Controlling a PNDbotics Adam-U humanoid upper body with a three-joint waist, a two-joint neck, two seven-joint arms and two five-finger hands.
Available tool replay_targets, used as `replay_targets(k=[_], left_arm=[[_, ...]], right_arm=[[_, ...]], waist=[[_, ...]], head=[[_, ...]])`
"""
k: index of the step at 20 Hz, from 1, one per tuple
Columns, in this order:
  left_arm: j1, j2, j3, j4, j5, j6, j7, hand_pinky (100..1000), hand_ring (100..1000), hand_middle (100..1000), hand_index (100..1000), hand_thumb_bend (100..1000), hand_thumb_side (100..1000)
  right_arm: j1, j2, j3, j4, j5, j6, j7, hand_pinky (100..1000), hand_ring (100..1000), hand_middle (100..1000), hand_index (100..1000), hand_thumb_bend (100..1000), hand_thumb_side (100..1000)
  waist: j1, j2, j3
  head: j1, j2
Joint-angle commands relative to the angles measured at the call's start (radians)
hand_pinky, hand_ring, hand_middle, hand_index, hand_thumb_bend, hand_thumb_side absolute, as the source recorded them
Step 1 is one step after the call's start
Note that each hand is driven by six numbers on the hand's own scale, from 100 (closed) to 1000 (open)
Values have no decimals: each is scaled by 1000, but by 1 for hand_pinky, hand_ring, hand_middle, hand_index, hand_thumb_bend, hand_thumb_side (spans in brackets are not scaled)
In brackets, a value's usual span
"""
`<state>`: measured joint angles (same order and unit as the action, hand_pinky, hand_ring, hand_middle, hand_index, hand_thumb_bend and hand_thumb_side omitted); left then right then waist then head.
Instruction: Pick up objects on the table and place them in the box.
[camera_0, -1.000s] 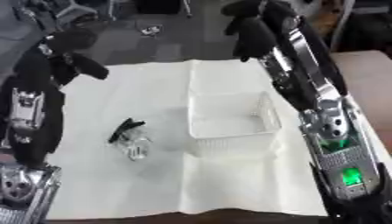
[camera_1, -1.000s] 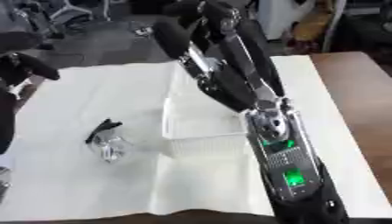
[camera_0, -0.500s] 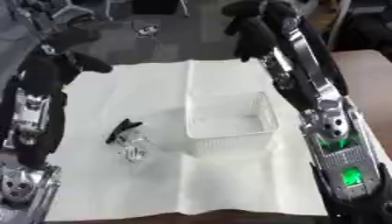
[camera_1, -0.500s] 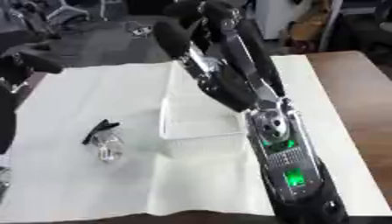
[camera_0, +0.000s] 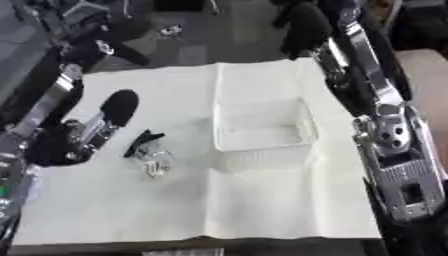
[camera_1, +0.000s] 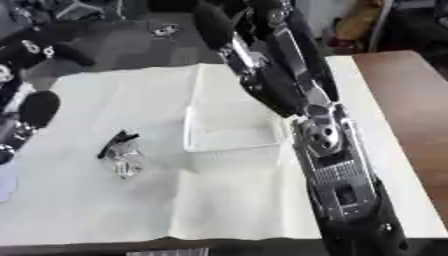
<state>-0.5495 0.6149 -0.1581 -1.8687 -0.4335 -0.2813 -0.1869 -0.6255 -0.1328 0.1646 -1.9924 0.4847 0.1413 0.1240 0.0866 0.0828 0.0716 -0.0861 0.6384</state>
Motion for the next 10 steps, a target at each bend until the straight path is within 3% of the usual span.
replay_targets(k=[1,7,10], left_arm=[[-54,94,-13,66,-85,-40,-45,885,832,971,1000,200,1000],[-150,155,-42,212,-276,-163,-141,1000,937,1000,1000,523,936],[-187,165,-54,275,-374,-218,-209,1000,989,1000,1000,684,941]], right_arm=[[-5,-12,1,-8,3,3,4,378,429,546,752,646,1000],[2,-13,5,-8,2,3,11,377,428,546,753,649,1000],[5,-14,6,-8,1,1,14,375,427,546,754,654,1000]], waist=[[3,-17,-4],[10,-23,-8],[12,-23,-10]], head=[[12,2],[12,9],[14,9]])
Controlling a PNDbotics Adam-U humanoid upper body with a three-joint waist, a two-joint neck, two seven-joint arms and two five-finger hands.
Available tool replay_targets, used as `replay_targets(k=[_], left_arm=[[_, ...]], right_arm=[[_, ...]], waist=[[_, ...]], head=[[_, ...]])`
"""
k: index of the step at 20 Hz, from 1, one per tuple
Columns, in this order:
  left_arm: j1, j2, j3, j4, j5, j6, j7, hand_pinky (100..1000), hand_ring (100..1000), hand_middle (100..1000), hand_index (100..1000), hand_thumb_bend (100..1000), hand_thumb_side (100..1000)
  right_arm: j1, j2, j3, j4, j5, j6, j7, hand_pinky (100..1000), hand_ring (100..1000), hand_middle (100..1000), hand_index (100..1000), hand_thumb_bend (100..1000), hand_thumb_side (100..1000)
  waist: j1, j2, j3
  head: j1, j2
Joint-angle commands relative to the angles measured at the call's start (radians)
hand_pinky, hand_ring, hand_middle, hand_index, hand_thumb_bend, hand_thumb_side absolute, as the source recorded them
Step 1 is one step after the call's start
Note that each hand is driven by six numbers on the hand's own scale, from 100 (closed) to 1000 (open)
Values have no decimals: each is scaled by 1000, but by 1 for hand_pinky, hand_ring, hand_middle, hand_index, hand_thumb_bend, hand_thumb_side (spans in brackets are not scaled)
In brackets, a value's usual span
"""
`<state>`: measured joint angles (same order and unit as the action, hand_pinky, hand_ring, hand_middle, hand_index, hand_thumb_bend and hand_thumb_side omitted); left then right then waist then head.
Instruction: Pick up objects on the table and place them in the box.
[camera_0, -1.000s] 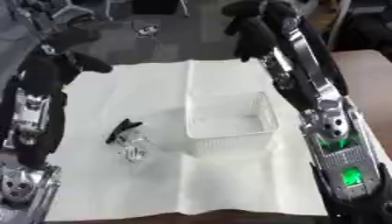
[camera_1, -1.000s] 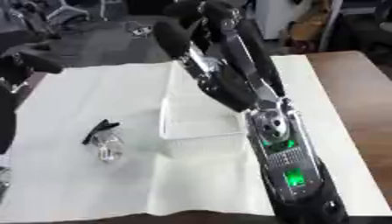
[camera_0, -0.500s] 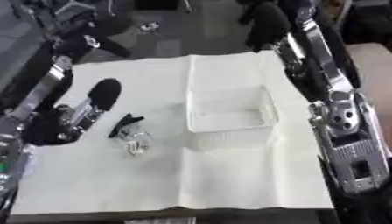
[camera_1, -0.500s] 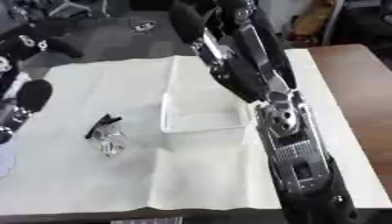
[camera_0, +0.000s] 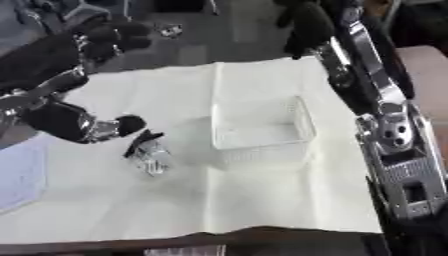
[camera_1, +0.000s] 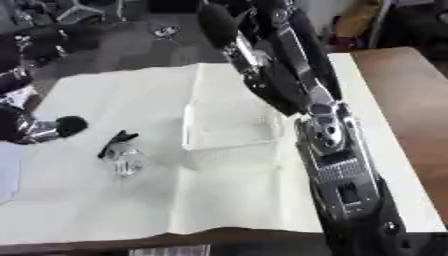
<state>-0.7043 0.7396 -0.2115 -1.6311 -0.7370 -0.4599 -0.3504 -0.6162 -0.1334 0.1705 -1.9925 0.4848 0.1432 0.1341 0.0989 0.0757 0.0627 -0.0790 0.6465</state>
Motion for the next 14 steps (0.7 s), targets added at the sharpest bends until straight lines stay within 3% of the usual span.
replay_targets(k=[1,4,14], left_arm=[[-48,42,-7,56,-102,-56,-72,1000,1000,1000,1000,724,949],[-94,52,-31,100,-176,-107,-134,1000,1000,1000,1000,797,972],[-244,36,-122,254,-337,-256,-241,1000,1000,1000,1000,854,968]], right_arm=[[-2,-14,0,-8,1,0,6,375,427,546,754,656,1000],[0,-15,1,-8,0,2,10,375,427,546,754,654,1000],[3,-11,3,-8,2,-1,11,377,428,546,754,647,1000]], waist=[[0,-17,-2],[3,-19,-1],[11,-25,-4]], head=[[6,2],[8,4],[5,5]])
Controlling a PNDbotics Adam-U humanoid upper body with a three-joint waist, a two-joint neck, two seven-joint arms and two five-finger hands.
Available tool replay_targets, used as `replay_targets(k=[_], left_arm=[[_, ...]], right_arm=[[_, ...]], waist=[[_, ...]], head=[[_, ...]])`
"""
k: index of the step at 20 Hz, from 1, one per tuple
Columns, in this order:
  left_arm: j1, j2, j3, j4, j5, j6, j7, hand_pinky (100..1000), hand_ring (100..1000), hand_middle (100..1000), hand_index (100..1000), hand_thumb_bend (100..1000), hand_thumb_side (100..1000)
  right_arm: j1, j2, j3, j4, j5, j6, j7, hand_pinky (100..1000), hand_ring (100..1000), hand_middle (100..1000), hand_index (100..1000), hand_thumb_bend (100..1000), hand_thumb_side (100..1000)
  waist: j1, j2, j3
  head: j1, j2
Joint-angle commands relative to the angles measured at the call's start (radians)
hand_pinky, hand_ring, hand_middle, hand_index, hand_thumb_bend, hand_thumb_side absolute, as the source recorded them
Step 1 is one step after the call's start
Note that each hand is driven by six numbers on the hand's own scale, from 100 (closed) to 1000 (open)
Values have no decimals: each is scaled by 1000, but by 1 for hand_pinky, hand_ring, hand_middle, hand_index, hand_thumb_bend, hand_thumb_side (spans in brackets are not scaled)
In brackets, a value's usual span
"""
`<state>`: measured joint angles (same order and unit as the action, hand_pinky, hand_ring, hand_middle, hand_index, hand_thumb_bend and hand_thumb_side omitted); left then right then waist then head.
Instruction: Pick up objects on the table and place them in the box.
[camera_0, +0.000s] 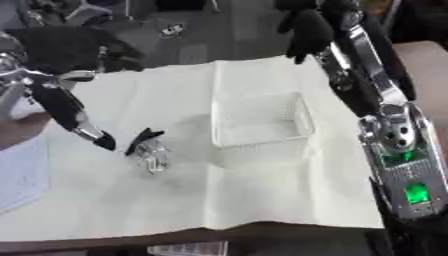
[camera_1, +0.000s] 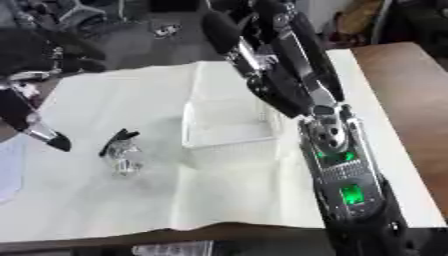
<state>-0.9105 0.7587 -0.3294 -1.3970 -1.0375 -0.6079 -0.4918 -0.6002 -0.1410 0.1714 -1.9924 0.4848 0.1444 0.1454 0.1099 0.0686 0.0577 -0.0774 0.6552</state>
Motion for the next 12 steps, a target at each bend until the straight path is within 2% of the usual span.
replay_targets(k=[1,6,9,12], left_arm=[[-54,13,-8,28,-52,-121,-108,1000,1000,1000,1000,861,963],[-128,-19,-29,83,-128,-185,-85,1000,1000,1000,1000,874,938],[-176,-58,-45,165,-187,-239,-52,1000,1000,1000,1000,857,943],[-219,-107,-55,261,-267,-276,-55,1000,1000,1000,1000,846,939]], right_arm=[[-13,-4,2,-8,2,-2,0,377,428,546,754,646,1000],[-13,-4,4,-8,2,-7,0,378,429,546,753,645,1000],[-13,-1,6,-8,0,-8,3,378,428,546,754,645,1000],[-13,1,6,-8,-2,-7,4,377,428,547,754,648,1000]], waist=[[0,-19,1],[2,-20,1],[1,-21,-1],[-1,-21,-3]], head=[[4,-3],[14,0],[35,-22],[27,-64]])
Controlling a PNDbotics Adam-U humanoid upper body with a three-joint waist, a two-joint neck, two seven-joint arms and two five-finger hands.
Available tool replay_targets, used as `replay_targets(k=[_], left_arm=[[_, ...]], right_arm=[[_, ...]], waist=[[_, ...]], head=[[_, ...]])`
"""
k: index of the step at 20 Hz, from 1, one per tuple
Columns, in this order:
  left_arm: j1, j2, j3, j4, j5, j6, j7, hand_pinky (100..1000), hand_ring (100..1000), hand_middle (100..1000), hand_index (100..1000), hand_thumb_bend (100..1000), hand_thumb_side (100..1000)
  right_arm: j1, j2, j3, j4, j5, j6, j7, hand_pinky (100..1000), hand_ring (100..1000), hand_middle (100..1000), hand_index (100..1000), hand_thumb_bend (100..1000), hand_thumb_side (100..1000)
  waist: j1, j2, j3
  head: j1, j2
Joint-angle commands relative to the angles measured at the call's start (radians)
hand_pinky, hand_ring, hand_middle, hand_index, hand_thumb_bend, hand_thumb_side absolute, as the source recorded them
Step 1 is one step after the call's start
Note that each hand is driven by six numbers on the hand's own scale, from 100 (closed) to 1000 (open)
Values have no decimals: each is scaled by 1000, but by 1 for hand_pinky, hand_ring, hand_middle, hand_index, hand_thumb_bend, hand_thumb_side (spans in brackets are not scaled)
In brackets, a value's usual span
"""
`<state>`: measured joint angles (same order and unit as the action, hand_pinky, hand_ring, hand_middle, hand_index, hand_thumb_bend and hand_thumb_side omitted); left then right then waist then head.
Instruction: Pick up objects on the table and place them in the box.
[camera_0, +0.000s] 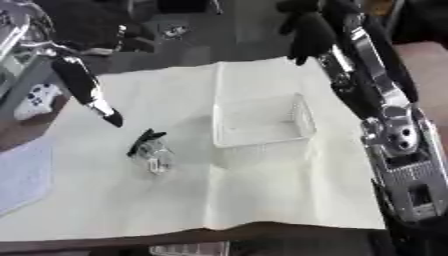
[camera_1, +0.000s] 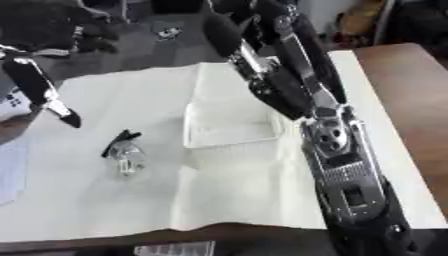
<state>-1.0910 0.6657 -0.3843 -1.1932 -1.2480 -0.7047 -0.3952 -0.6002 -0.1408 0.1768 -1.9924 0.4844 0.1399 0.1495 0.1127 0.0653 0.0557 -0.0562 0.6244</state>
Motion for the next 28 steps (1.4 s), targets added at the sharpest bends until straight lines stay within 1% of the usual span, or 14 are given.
replay_targets(k=[1,3,4,10,11,12,13,14,15,16,18,20,25,28], left_arm=[[-51,-29,-2,85,-88,-187,-159,1000,1000,1000,1000,854,936],[-67,-54,-1,132,-149,-195,-169,1000,1000,1000,1000,850,936],[-69,-63,-1,150,-173,-199,-166,1000,1000,1000,1000,869,940],[-56,-91,1,234,-303,-202,-112,1000,1000,1000,1000,892,960],[-50,-93,2,250,-324,-202,-110,1000,1000,1000,1000,915,985],[-43,-94,1,268,-343,-202,-116,1000,1000,1000,1000,958,999],[-38,-97,-1,284,-357,-202,-124,1000,1000,1000,1000,934,1000],[-34,-100,-4,298,-367,-202,-133,1000,1000,1000,1000,942,1000],[-31,-103,-6,308,-371,-202,-140,1000,1000,1000,1000,937,1000],[-30,-105,-7,315,-373,-202,-145,1000,1000,1000,1000,972,1000],[-27,-109,-15,323,-374,-202,-152,1000,1000,1000,1000,1000,1000],[-23,-113,-25,331,-368,-202,-153,1000,1000,1000,1000,1000,1000],[-6,-116,-60,347,-315,-202,-155,1000,1000,1000,1000,1000,1000],[-2,-118,-67,361,-273,-202,-180,1000,1000,1000,1000,1000,1000]], right_arm=[[-13,1,0,-8,-2,-2,1,377,428,546,754,647,1000],[-14,3,0,-8,-4,-3,1,377,428,546,754,647,1000],[-15,4,0,-8,-4,-4,1,378,428,546,754,644,1000],[-20,12,1,-8,-4,-7,-3,379,429,546,754,636,1000],[-21,13,1,-8,-4,-8,-3,380,429,547,754,635,1000],[-22,14,1,-8,-5,-9,-3,380,429,547,754,638,1000],[-22,15,2,-8,-5,-9,-4,380,429,547,754,630,1000],[-23,15,2,-8,-6,-10,-4,380,429,547,754,635,1000],[-23,15,3,-8,-6,-10,-3,380,429,547,754,634,1000],[-23,15,3,-8,-6,-10,-3,381,429,547,754,633,1000],[-23,16,2,-8,-6,-10,-4,382,430,547,754,630,1000],[-23,16,2,-8,-6,-10,-5,381,429,547,754,630,1000],[-23,15,3,-8,-6,-10,-4,381,429,547,753,631,1000],[-23,15,3,-8,-6,-10,-4,381,429,547,752,631,1000]], waist=[[-5,-18,-1],[-6,-18,-2],[-5,-18,-3],[-3,-16,-10],[-3,-16,-12],[-3,-15,-13],[-3,-15,-14],[-2,-15,-15],[-2,-15,-16],[-2,-15,-16],[-2,-16,-17],[-1,-16,-17],[-1,-16,-18],[-1,-16,-18]], head=[[3,-42],[1,-50],[1,-53],[-10,-61],[-11,-62],[-12,-62],[-12,-62],[-11,-60],[-9,-57],[-8,-55],[2,-48],[13,-43],[11,-42],[10,-40]])
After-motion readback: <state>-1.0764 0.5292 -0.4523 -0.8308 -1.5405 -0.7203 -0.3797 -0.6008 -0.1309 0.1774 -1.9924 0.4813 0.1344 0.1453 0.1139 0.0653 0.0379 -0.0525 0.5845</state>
